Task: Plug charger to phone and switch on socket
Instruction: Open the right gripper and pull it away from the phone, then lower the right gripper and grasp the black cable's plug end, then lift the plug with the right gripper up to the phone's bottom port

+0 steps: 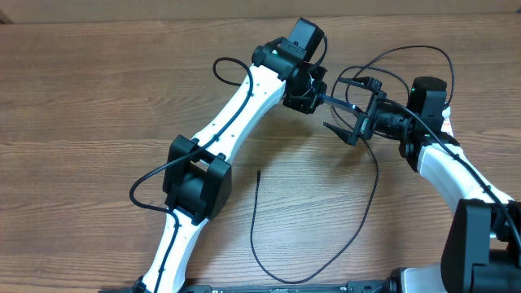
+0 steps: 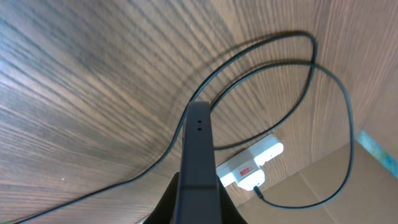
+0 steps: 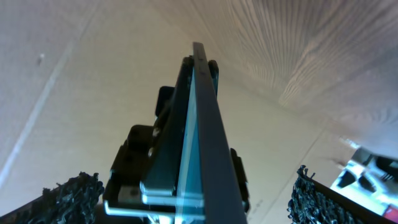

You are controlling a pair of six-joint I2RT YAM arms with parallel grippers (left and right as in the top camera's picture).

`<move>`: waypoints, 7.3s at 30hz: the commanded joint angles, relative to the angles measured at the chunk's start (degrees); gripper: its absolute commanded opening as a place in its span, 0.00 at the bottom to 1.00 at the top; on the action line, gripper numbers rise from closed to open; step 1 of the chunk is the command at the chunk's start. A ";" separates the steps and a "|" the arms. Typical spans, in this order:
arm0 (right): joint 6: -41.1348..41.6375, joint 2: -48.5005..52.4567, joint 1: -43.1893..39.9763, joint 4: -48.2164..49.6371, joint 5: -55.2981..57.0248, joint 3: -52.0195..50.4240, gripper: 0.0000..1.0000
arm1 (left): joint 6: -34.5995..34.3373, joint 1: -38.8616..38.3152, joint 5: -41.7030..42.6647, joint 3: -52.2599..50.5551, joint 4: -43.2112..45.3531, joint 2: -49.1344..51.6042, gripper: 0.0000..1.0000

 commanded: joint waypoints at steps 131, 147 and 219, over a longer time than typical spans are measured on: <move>-62.05 18.69 49.13 -48.76 59.60 23.10 0.04 | 90.97 40.87 40.35 1.31 -21.75 -0.42 0.04; -76.00 18.69 25.31 -22.16 -9.38 23.12 0.04 | 90.99 40.61 44.98 1.31 -20.79 -0.42 0.04; -27.08 18.69 24.28 44.65 0.26 23.12 0.04 | 19.04 32.54 52.00 1.31 59.76 -0.42 0.04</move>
